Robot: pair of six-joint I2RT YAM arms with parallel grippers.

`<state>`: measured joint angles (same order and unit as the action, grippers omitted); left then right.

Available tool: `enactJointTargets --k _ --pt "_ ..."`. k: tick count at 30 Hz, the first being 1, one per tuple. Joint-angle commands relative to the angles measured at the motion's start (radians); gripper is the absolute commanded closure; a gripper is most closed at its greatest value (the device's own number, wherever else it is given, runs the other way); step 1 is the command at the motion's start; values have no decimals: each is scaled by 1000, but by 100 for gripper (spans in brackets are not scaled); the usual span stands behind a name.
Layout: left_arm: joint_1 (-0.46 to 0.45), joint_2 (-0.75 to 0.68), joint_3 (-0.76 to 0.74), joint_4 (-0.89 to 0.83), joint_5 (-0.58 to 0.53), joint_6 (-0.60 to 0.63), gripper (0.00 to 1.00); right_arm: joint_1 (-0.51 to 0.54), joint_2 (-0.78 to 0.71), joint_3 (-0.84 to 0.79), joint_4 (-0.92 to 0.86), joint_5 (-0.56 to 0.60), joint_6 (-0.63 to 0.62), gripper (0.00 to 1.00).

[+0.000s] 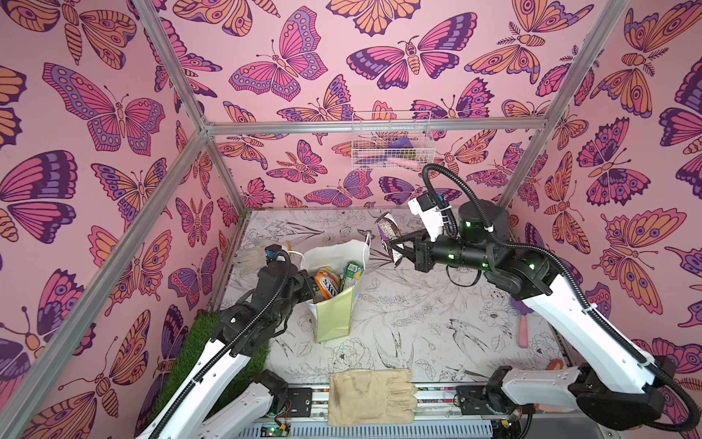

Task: Place the snacks into the paper bag
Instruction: 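Carry the chocolate bar over the bag opening with the right gripper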

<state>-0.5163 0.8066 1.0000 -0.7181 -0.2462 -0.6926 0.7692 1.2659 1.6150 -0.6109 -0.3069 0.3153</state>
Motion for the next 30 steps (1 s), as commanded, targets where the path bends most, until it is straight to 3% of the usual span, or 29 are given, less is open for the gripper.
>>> enactJointTargets --k 1,30 --pt "4 -20 32 51 -4 3 100 26 13 54 41 17 4 93" --pt "4 -44 17 49 -4 -2 100 154 139 128 110 52 21 92"
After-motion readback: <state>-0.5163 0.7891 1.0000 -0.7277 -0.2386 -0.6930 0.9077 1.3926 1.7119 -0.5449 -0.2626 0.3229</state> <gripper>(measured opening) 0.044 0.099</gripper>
